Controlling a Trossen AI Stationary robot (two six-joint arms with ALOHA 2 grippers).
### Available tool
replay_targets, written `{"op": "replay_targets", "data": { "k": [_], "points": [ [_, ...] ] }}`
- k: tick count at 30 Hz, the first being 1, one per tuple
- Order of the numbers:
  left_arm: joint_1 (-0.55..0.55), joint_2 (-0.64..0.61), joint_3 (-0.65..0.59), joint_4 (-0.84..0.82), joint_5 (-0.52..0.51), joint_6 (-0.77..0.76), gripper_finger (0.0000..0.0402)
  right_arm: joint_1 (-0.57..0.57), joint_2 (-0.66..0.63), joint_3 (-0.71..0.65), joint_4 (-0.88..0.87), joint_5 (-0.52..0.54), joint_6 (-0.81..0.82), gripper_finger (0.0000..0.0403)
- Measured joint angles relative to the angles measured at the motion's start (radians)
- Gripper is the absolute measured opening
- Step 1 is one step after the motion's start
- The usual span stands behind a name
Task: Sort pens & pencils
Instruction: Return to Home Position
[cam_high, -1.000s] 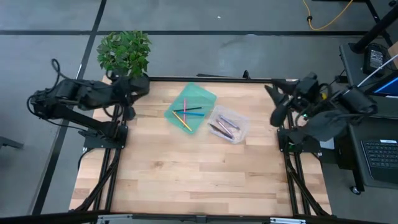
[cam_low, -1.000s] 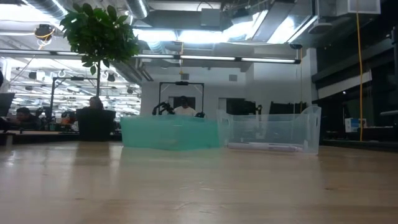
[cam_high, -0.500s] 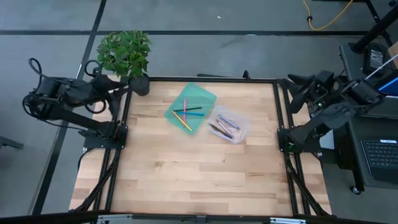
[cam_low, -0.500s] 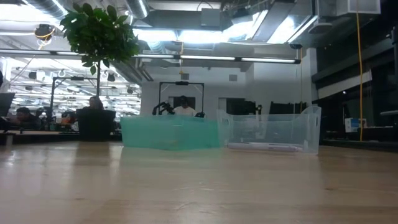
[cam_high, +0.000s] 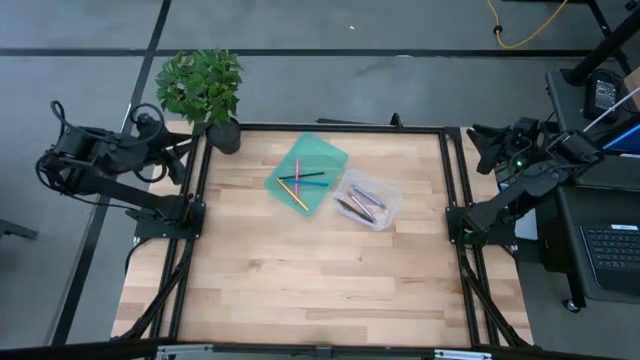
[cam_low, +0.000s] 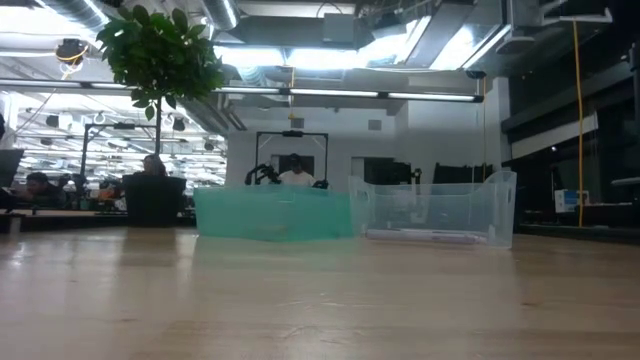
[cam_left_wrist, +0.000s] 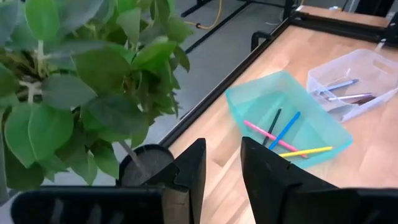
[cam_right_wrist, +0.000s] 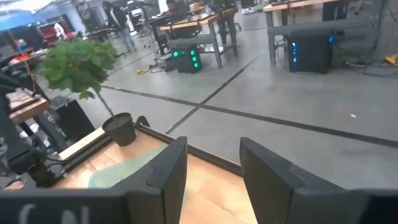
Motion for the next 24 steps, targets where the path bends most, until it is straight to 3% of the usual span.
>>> {"op": "replay_targets", "data": {
  "k": [8, 24],
  "points": [
    [0.0, -0.039, -0.091, 0.001, -0.004, -0.05, 0.0094, -0.084, -0.113, -0.084, 0.0, -0.06, -0.038, 0.0148],
    [0.0, -0.099, -0.202, 0.077, 0.012, -0.063, 0.0094, -0.343, -0.123, -0.087, 0.0, -0.159, -0.215, 0.0148]
  ]
}}
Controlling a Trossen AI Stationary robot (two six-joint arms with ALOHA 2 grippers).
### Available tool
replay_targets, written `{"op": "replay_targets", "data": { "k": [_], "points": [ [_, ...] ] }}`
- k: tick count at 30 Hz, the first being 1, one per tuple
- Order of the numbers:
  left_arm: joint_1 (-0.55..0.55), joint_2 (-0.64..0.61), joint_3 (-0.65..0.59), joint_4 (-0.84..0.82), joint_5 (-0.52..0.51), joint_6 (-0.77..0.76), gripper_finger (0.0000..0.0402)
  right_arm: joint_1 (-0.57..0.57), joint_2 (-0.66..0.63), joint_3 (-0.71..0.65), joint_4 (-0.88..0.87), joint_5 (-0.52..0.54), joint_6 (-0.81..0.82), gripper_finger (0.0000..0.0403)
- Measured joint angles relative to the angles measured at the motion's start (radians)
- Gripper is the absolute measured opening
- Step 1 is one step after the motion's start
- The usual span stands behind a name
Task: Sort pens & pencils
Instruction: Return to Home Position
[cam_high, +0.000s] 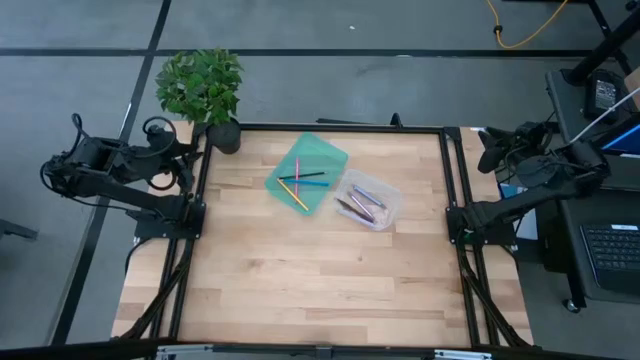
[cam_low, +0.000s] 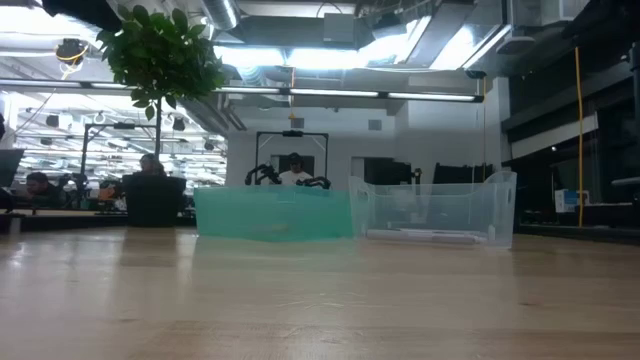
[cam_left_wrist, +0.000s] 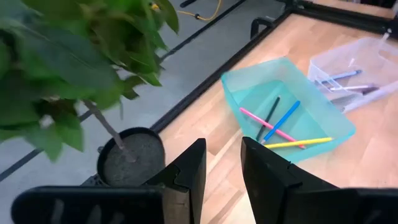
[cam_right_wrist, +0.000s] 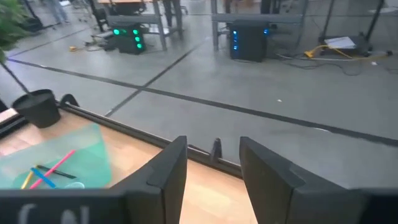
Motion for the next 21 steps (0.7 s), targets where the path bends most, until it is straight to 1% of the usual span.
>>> {"op": "replay_targets", "data": {
  "k": [6, 12, 17, 21],
  "points": [
    [0.0, -0.018, -0.049, 0.021, 0.011, 0.0, 0.0094, -0.085, -0.023, 0.0, 0.0, -0.067, -0.026, 0.0148],
    [0.0, -0.043, -0.077, 0.046, 0.012, 0.008, 0.0094, -0.147, -0.092, -0.008, 0.002, -0.102, -0.032, 0.0148],
    [0.0, -0.09, -0.141, 0.119, 0.021, 0.034, 0.0094, -0.188, -0.183, -0.119, 0.0, -0.113, -0.053, 0.0148],
    [0.0, -0.129, -0.2, 0.143, 0.031, 0.043, 0.0094, -0.209, -0.289, -0.215, 0.003, -0.128, -0.056, 0.0148]
  ]
}}
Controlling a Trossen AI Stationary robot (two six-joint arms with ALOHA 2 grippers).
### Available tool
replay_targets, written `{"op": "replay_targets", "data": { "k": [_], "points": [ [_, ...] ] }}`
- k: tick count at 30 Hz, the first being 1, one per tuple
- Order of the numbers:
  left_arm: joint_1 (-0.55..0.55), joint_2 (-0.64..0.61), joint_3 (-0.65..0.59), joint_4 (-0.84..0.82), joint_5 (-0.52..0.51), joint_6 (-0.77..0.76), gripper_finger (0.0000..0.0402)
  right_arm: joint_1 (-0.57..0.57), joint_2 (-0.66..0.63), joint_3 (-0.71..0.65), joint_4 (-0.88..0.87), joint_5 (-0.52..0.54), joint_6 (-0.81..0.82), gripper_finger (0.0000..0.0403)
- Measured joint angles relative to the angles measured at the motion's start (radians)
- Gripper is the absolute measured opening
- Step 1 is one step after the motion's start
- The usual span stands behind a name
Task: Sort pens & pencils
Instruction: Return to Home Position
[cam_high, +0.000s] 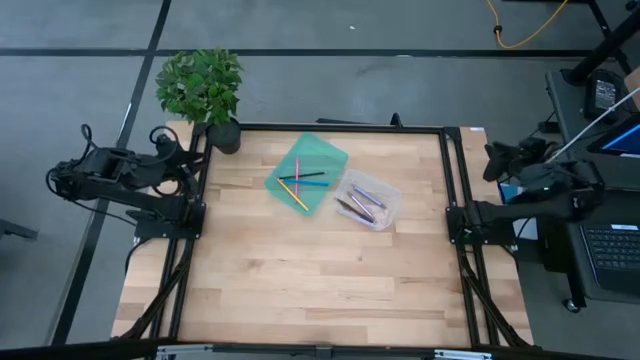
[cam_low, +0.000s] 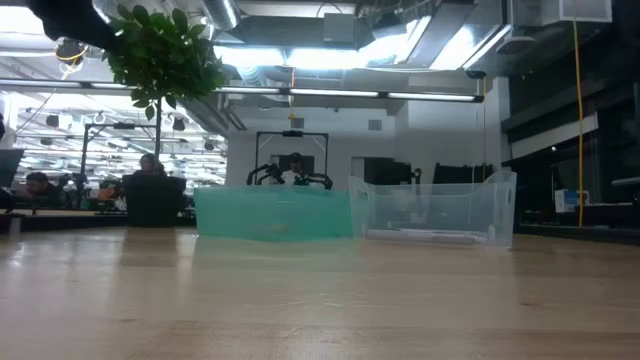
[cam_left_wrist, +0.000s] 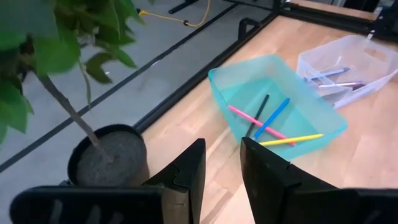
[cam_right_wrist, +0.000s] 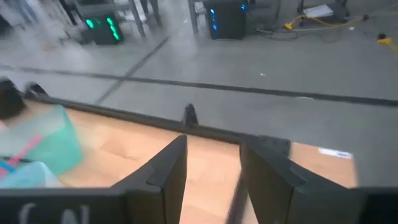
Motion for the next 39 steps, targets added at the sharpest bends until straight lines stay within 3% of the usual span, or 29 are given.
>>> {"op": "replay_targets", "data": {
  "k": [6, 16, 22, 31, 39],
  "points": [
    [0.0, -0.07, -0.094, 0.023, 0.0, -0.027, 0.0094, -0.038, -0.136, 0.002, 0.108, -0.056, -0.133, 0.0148],
    [0.0, -0.203, -0.197, 0.213, 0.084, 0.058, 0.0094, -0.143, -0.132, 0.002, 0.107, -0.092, -0.159, 0.0148],
    [0.0, -0.205, -0.243, 0.365, 0.148, 0.074, 0.0094, -0.18, -0.132, 0.002, 0.107, -0.15, -0.158, 0.0148],
    [0.0, -0.204, -0.467, 0.711, 0.221, 0.173, 0.0094, -0.202, -0.132, -0.01, 0.143, -0.187, -0.157, 0.0148],
    [0.0, -0.204, -0.508, 0.741, 0.221, 0.175, 0.0094, -0.202, -0.132, -0.058, 0.302, -0.225, -0.215, 0.0148]
  ]
}}
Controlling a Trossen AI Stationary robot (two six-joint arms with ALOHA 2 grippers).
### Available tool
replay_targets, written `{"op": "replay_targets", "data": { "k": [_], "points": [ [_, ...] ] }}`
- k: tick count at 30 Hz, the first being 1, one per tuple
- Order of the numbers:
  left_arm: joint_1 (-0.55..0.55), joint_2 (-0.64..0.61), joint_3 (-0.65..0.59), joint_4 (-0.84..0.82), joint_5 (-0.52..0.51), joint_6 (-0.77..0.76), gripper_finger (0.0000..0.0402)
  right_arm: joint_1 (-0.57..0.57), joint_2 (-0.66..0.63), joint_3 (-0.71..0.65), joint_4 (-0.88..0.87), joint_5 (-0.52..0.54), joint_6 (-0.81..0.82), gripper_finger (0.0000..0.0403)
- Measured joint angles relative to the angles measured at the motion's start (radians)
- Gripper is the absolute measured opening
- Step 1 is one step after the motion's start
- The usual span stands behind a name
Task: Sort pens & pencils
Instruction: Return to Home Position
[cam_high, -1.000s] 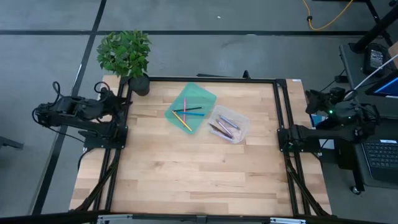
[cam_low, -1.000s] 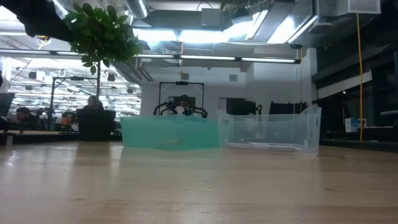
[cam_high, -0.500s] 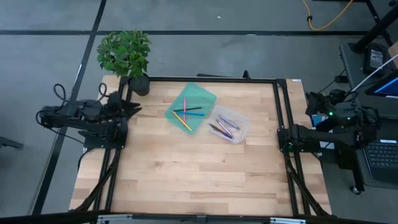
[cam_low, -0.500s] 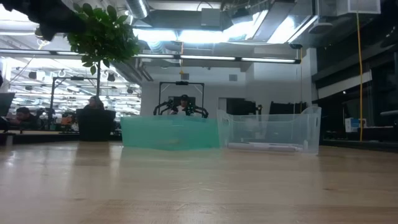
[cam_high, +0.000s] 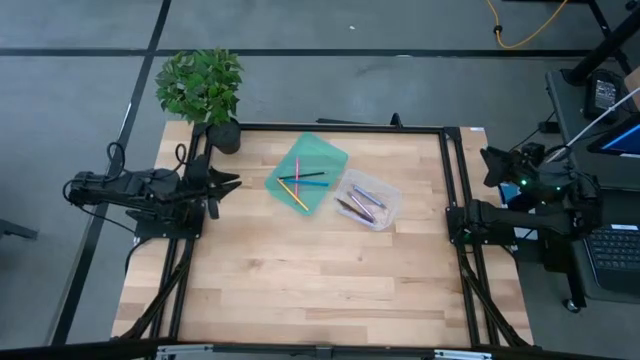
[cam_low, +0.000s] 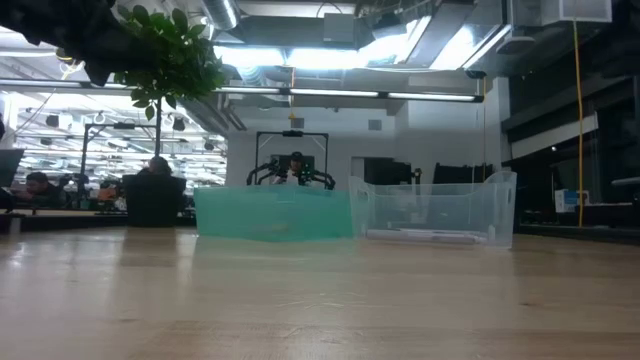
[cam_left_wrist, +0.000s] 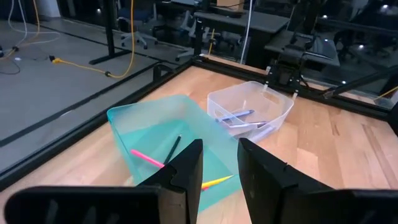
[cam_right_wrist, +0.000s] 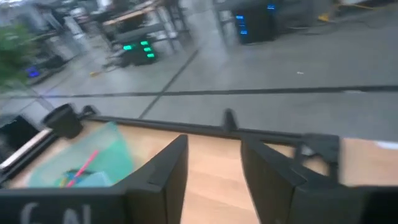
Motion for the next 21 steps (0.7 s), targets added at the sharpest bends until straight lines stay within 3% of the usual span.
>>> {"op": "replay_targets", "data": {
  "k": [5, 12, 16, 21],
  "points": [
    [0.0, 0.0, 0.0, -0.001, 0.0, 0.025, 0.0094, 0.0, 0.0, -0.037, 0.122, -0.055, -0.077, 0.0148],
    [0.0, -0.005, 0.0, -0.03, -0.002, 0.049, 0.0094, 0.0, 0.0, -0.039, 0.203, -0.043, -0.122, 0.0148],
    [0.0, -0.057, -0.001, -0.037, -0.003, 0.071, 0.0094, 0.0, 0.0, -0.039, 0.311, -0.033, -0.216, 0.0149],
    [0.0, -0.191, -0.001, -0.104, -0.023, 0.07, 0.0094, 0.0, 0.0, -0.039, 0.395, -0.095, -0.306, 0.0149]
  ]
}}
